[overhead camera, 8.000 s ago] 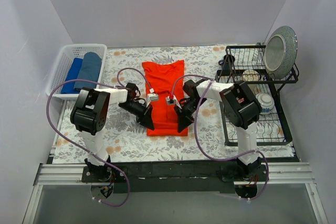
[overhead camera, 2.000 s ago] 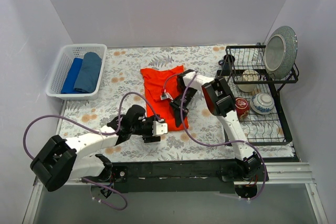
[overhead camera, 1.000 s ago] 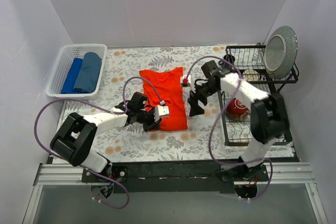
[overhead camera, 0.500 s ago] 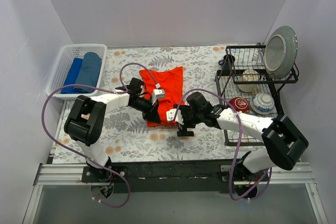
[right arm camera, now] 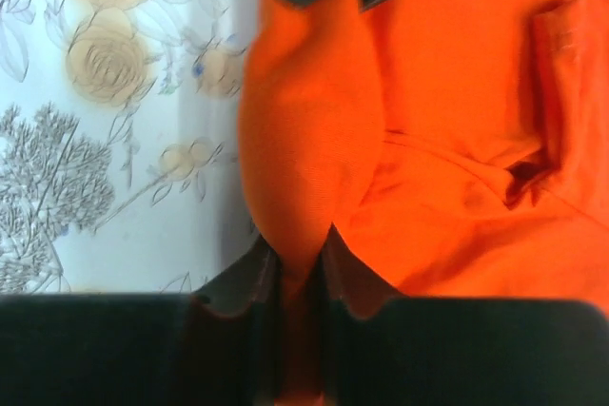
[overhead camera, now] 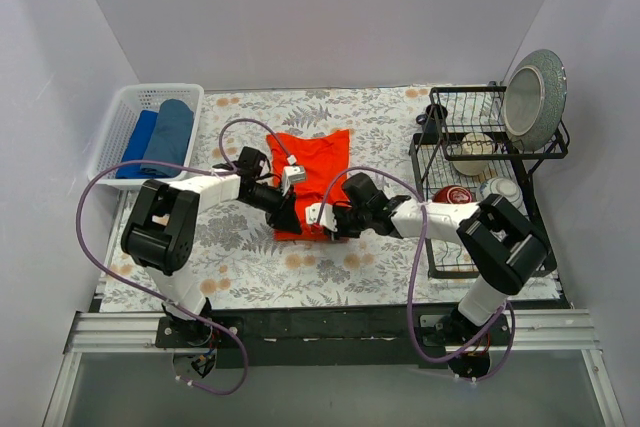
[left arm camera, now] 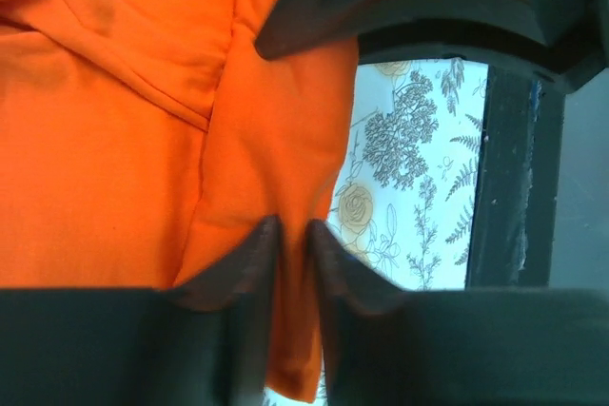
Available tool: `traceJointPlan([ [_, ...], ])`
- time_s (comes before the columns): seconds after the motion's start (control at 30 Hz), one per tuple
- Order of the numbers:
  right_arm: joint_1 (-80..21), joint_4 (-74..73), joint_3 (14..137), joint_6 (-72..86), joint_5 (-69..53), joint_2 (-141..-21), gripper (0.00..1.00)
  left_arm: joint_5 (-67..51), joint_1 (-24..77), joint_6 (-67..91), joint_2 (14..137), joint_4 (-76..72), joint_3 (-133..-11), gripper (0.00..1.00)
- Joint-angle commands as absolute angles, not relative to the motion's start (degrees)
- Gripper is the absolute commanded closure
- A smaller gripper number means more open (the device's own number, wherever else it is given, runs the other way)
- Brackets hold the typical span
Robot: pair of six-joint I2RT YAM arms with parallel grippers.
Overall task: Roll the t-shirts
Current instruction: Roll the T-shirt to the center of the board.
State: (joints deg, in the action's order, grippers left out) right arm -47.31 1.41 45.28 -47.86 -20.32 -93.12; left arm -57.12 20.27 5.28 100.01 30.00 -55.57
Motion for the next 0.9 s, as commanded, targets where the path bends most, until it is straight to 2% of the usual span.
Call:
traceJointPlan([
  [0.0,-47.5,1.1,50.0,-47.5,-21.6,-96.7,0.97,-57.0,19.4,2.4,94.0,29.8,-54.4,0.69],
  [0.07,-47.5,1.1,50.2,-47.3,-21.5,-96.9,0.99,-55.5,19.4,0.9,89.8,25.0,-50.2,0.57],
  [0.17,-47.4,0.1,51.1,-47.6,-22.2,-97.1,0.99,-50.6,20.8,-1.3,81.8,16.6,-42.6,0.50],
  [0.3,-47.3,-1.4,51.5,-47.5,-22.6,-97.2,0.99,-44.7,22.9,-3.4,78.1,9.2,-36.7,0.46],
  [0.53,-47.3,-3.3,53.2,-46.0,-23.0,-98.3,0.99,-43.2,24.5,-6.6,79.7,3.6,-32.1,0.41],
  [0.6,-47.2,-3.6,53.2,-46.0,-23.2,-98.4,0.99,-38.3,25.7,-6.7,80.1,-1.0,-30.1,0.44],
  [0.67,-47.2,-4.1,53.3,-45.9,-23.5,-98.5,0.99,-36.5,25.8,-7.4,80.5,-2.7,-29.1,0.54],
  [0.7,-47.1,-5.0,53.7,-45.8,-23.7,-98.6,0.99,-36.2,25.8,-7.4,80.8,-1.8,-29.4,0.60],
  [0.73,-47.0,-5.9,54.0,-45.8,-23.9,-98.6,0.99,-36.3,25.8,-7.5,81.0,-0.4,-30.3,0.73],
  [0.83,-46.5,-11.0,55.8,-46.0,-25.4,-98.8,0.99,-38.9,25.2,-7.8,81.8,9.8,-35.1,0.87],
  [0.87,-46.1,-13.2,56.5,-46.0,-26.4,-98.9,0.99,-40.6,24.3,-8.7,82.4,13.6,-36.5,0.94],
])
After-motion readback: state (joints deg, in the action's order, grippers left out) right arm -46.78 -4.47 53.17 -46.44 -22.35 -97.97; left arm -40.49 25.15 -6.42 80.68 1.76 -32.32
